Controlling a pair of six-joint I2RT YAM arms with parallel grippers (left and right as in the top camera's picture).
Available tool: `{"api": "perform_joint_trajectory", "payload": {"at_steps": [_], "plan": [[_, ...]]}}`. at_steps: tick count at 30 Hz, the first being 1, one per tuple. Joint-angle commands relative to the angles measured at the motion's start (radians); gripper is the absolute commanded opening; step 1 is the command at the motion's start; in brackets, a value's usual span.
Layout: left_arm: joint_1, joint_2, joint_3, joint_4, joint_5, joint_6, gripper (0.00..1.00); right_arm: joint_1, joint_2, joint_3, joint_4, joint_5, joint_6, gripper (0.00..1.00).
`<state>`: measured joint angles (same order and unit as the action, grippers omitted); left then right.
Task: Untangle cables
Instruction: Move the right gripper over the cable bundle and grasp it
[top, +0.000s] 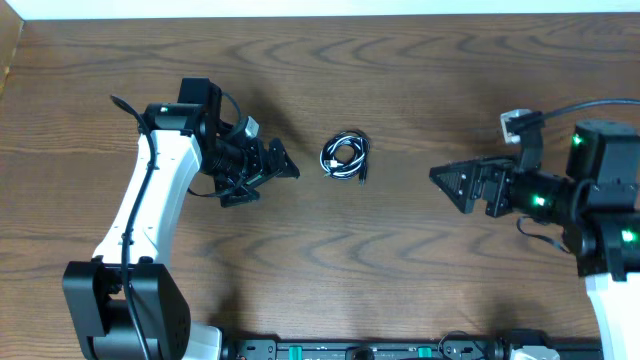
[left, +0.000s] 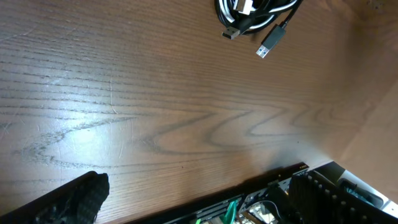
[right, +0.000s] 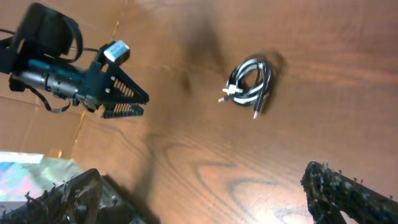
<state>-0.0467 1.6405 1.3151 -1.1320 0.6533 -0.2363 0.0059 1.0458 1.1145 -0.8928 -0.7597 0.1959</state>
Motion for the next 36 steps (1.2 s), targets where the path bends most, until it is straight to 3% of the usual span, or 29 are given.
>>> {"api": "perform_joint_trajectory", "payload": {"at_steps": [1,11,16,22,26,31,36], "plan": [[0.000,0.006,0.015,-0.004,0.009,-0.002,0.98,-0.003,0.048,0.021,-0.010,-0.044,0.040,0.99],[0.000,0.006,0.015,0.016,0.000,-0.002,0.98,0.117,0.201,0.015,0.027,0.037,0.036,0.99],[0.000,0.006,0.014,0.023,-0.138,-0.003,0.98,0.193,0.340,0.033,0.056,0.141,0.084,0.99],[-0.001,0.006,0.012,0.028,-0.180,-0.002,0.98,0.207,0.554,0.246,-0.100,0.197,0.011,0.92],[-0.001,0.006,0.011,0.047,-0.180,-0.002,0.98,0.246,0.701,0.403,-0.204,0.337,0.010,0.91],[-0.001,0.006,0.011,0.062,-0.180,-0.002,0.98,0.304,0.824,0.429,-0.076,0.343,0.093,0.89],[-0.001,0.006,-0.002,0.068,-0.180,-0.002,0.98,0.350,0.932,0.429,0.052,0.413,0.186,0.74]]}}
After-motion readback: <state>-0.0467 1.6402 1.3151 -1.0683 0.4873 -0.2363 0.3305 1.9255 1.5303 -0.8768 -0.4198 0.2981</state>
